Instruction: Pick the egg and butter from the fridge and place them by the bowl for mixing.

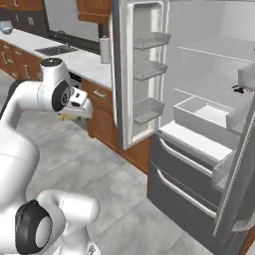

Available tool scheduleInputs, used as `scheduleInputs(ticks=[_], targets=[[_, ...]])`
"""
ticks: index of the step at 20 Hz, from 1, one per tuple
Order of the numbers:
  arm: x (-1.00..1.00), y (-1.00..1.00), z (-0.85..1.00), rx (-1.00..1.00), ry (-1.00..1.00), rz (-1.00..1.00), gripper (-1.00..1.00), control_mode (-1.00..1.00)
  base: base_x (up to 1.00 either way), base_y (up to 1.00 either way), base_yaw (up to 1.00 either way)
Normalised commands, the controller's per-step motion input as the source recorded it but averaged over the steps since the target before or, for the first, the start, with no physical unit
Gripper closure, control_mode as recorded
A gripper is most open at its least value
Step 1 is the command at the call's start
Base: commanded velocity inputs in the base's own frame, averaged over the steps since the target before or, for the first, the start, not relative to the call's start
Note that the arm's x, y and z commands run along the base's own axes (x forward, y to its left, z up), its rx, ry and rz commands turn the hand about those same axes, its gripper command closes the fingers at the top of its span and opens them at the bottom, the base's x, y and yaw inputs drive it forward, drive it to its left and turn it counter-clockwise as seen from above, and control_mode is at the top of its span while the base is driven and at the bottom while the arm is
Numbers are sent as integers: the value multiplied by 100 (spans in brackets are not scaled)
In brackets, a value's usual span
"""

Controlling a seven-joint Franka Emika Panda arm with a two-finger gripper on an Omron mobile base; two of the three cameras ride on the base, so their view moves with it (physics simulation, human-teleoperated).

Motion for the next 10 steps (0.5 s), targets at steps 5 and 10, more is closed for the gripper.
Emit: scheduleInputs(ticks=[5, 10], targets=[[0, 0, 0, 0, 0, 0, 100, 100, -4, 0, 80], [0, 0, 0, 0, 0, 0, 100, 100, 15, 0, 82]])
